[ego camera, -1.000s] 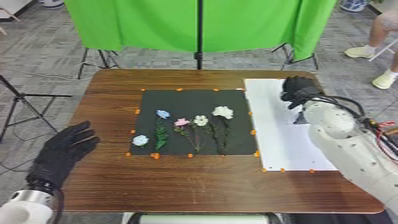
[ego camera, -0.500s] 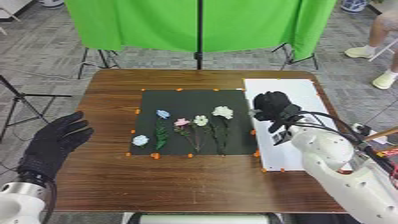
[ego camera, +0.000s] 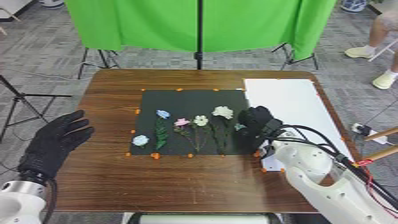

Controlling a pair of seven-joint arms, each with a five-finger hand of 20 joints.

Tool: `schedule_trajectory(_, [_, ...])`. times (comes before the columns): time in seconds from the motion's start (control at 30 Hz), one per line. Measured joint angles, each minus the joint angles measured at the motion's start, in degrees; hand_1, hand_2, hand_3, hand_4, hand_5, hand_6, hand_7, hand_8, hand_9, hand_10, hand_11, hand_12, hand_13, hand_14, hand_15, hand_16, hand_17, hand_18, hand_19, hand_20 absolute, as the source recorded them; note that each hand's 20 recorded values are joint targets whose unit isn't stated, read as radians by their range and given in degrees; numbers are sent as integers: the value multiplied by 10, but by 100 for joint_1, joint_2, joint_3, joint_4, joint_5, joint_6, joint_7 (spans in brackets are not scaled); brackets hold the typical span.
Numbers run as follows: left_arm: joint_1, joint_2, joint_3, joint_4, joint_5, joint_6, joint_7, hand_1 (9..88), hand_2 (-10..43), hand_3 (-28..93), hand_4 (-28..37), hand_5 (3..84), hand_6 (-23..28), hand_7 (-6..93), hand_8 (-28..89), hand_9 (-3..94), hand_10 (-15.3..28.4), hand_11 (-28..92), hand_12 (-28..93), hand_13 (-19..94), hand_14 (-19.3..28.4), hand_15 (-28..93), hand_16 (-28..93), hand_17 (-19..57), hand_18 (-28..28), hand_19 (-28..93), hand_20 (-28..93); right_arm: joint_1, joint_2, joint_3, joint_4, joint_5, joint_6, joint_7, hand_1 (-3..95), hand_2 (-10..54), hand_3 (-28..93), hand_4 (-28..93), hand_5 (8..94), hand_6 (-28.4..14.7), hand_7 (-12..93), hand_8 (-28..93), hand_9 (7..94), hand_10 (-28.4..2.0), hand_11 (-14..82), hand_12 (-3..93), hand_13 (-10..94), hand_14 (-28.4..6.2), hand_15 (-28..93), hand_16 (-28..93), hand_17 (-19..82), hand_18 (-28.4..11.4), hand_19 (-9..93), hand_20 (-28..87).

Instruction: Arrange flowers

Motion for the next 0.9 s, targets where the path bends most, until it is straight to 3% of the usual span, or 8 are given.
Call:
schedule_trajectory(0.17, [7, -12, -6, 0, 1, 0, -6, 326, 30, 723, -283, 383, 51, 335, -165, 360, 153, 378, 96, 299, 177, 521, -82, -49, 231, 637, -43, -76, -6, 185, -143, 10, -395, -83, 317, -95, 835, -283, 619, 20, 430, -145, 731, -68, 380, 273, 739, -25, 565, 240, 288, -154, 733, 383])
schedule_trajectory(0.33, [12, -21, -6, 0, 1, 0, -9, 326, 30, 723, -283, 383, 51, 335, -165, 359, 153, 379, 97, 300, 177, 519, -82, -49, 231, 638, -44, -173, 0, 296, -218, 58, -497, -188, 257, -95, 856, -283, 604, 18, 413, -243, 697, -76, 398, 245, 714, -34, 574, 237, 273, -162, 726, 390])
schedule_trajectory(0.6, [12, -28, -6, 1, 1, 0, -17, 327, 30, 723, -283, 383, 51, 333, -164, 359, 154, 377, 96, 300, 177, 520, -82, -50, 231, 638, -45, -539, -16, 680, -513, 557, -757, -234, 184, -95, 840, -283, 530, -19, 338, -206, 611, -103, 380, 240, 673, -55, 593, 228, 252, -179, 718, 402])
schedule_trajectory(0.7, [11, -34, -6, 2, 2, 0, -22, 326, 30, 722, -283, 383, 52, 332, -164, 359, 153, 377, 97, 300, 177, 520, -82, -50, 231, 638, -45, -739, -59, 943, -676, 1007, -804, -191, 169, -95, 842, -283, 489, -38, 252, -174, 558, -116, 322, 215, 627, -71, 598, 209, 242, -188, 721, 410])
schedule_trajectory(0.9, [11, -44, -6, 4, 4, 0, -31, 326, 30, 722, -283, 383, 51, 332, -163, 358, 152, 375, 96, 299, 177, 517, -82, -50, 230, 636, -45, -937, -169, 1395, -887, 1874, -794, 6, 154, -91, 843, -283, 430, -55, 223, -155, 476, -123, 293, 205, 537, -91, 563, 181, 208, -200, 696, 402])
